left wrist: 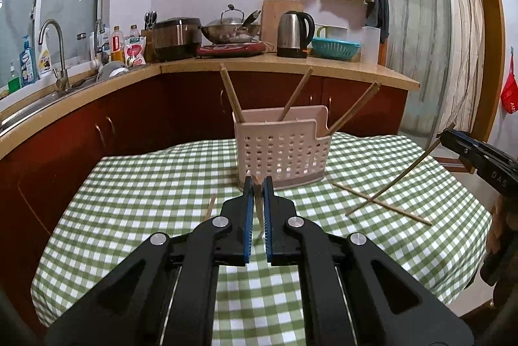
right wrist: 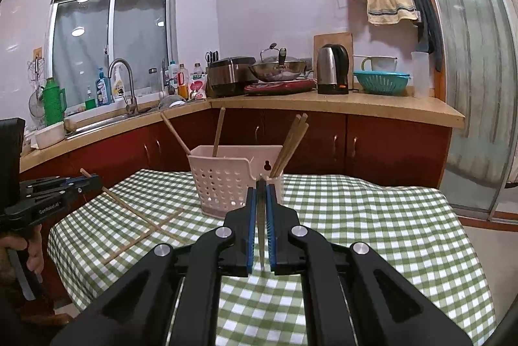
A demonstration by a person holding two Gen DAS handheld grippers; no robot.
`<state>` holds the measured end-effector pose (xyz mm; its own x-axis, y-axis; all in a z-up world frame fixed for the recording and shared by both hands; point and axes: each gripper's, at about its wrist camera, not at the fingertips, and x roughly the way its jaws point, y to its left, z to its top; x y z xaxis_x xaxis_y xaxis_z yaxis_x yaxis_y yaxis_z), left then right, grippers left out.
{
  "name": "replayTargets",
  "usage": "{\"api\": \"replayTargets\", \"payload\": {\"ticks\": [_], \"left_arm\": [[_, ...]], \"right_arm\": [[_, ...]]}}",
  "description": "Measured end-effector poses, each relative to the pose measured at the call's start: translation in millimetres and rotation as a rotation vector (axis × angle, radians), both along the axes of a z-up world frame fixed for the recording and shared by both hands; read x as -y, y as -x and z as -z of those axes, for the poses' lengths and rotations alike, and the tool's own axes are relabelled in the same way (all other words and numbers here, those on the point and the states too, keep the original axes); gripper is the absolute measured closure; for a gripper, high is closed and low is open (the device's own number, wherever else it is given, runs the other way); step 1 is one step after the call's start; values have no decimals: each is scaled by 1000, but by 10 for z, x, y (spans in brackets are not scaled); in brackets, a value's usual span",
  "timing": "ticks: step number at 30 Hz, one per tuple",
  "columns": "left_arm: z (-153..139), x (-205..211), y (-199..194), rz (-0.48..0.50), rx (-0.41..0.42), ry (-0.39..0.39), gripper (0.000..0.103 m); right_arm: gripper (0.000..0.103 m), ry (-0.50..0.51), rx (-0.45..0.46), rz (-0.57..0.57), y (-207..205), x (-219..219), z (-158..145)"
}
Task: Organize utensils
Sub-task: 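Lift both held chopsticks upright and carry them over the holder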
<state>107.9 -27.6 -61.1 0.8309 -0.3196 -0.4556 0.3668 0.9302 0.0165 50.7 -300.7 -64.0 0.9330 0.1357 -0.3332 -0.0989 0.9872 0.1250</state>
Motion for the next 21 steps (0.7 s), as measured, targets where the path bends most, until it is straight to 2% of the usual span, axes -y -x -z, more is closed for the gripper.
{"api": "replayTargets", "payload": {"ticks": [5,11,21], "left_arm": [[-105,41,-114,12,8,10,97],[-365,36,-177,13,56,42,97],[-990,89,-256,39,205,101,97]], "right_arm": [[96,-9,11,2,-83,2,-76],[96,-18,41,-6,-148,12,-276],[96,-61,175,-28,-263,91,-819]]}}
